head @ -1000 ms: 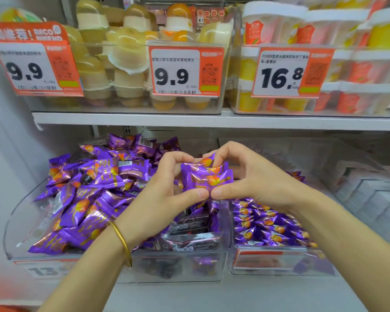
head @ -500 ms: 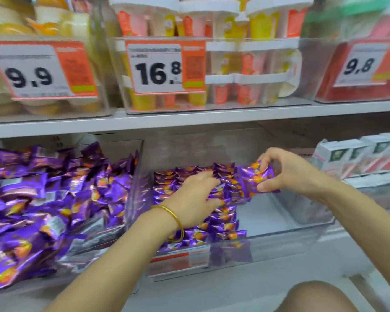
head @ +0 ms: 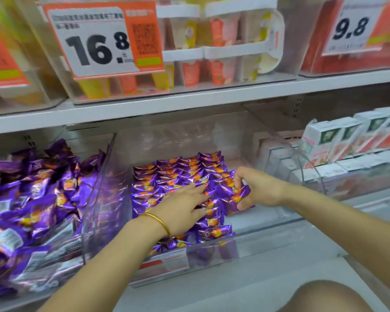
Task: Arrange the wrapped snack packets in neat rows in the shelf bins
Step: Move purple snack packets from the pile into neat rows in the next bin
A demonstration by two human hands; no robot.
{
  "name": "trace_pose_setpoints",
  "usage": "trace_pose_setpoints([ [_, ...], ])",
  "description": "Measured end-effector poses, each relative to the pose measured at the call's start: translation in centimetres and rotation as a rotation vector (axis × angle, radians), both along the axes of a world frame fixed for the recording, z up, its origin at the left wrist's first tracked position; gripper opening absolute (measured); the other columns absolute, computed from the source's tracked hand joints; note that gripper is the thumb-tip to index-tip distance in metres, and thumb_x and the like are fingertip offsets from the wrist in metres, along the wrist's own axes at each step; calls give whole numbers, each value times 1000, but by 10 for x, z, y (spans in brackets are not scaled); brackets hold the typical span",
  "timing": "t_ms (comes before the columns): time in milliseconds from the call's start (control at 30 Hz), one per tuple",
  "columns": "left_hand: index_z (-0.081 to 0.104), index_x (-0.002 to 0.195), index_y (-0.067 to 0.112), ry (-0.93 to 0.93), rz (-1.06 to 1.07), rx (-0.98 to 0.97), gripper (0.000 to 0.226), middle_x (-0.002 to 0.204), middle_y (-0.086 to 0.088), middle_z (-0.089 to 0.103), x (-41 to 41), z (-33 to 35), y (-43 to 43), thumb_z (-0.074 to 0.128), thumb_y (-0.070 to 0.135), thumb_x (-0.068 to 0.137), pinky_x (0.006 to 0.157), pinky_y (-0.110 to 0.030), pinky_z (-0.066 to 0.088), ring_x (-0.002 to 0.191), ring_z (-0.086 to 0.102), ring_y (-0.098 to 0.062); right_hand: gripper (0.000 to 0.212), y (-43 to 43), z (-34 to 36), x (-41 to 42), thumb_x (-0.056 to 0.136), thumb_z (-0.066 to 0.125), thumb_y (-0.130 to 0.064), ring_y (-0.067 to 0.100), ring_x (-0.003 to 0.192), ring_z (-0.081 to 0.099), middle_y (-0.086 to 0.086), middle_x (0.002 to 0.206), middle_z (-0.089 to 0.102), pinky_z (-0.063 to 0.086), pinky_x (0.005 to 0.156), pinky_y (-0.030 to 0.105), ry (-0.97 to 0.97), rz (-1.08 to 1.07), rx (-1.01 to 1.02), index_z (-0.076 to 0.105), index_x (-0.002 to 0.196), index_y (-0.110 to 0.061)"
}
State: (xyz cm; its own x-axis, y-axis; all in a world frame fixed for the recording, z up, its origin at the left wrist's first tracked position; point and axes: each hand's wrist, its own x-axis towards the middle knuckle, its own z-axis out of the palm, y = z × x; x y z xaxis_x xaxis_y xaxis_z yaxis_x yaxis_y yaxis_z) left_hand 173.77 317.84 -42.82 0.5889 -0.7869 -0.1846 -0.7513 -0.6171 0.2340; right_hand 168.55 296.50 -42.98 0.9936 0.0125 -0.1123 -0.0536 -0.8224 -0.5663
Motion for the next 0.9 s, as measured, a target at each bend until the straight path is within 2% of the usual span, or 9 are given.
trace_pose_setpoints([
  [167,31,146,22,25,3,-38,48,158,5,10,-1,0,2,41,28,99,117,-29,8,145,3,-11,46,4,-5,-2,73,77,-8,18,82,39,3,95,42,29,62,28,45,12,-131,37,97,-15],
  [267,33,145,22,36,7,-58,47,158,5,12,-1,0,2,42,27,99,117,-27,7,145,3,-11,55,7,-2,-4,79,73,-11,17,88,40,2,103,38,29,67,23,98,4,-185,35,119,-8],
  [333,33,145,21,42,17,-63,47,158,5,13,-1,0,2,42,27,99,117,-29,10,145,4,-10,56,12,1,-3,81,70,-9,17,90,41,2,106,34,33,58,17,120,9,-186,35,125,-8],
  [367,34,144,21,43,20,-64,47,158,4,13,-1,0,2,42,28,99,117,-30,10,145,5,-10,54,15,1,-3,81,69,-6,19,88,43,2,107,33,35,52,14,129,5,-180,36,125,-10],
  [433,34,144,21,41,24,-67,47,158,4,13,-1,-1,2,43,29,99,117,-31,11,145,5,-10,53,21,2,-3,80,68,-2,21,85,45,4,107,31,40,50,12,134,-19,-157,39,122,-13],
  [533,34,144,22,50,26,-67,48,158,4,13,-2,0,2,44,29,98,117,-31,11,145,5,-10,55,24,2,-5,74,73,-1,23,78,48,6,108,31,50,58,27,148,-53,-84,41,118,-15],
  [667,36,143,22,53,22,-82,47,157,3,16,-3,3,2,45,29,98,116,-28,13,145,9,-10,60,24,3,-7,72,78,-6,20,72,47,4,108,30,42,49,18,146,-65,-46,39,116,-16],
  [800,44,138,17,5,20,-149,42,149,-2,34,-7,14,5,46,26,97,104,-17,15,137,25,-13,65,24,3,-8,69,81,-9,23,84,50,4,112,32,44,53,21,128,-80,-55,37,117,-14],
  [900,44,138,19,-53,17,-218,41,149,2,33,-11,26,12,45,26,98,103,-15,13,138,23,-12,63,23,4,-9,69,82,-11,18,77,46,5,113,34,39,53,20,139,-88,-46,35,112,-17],
])
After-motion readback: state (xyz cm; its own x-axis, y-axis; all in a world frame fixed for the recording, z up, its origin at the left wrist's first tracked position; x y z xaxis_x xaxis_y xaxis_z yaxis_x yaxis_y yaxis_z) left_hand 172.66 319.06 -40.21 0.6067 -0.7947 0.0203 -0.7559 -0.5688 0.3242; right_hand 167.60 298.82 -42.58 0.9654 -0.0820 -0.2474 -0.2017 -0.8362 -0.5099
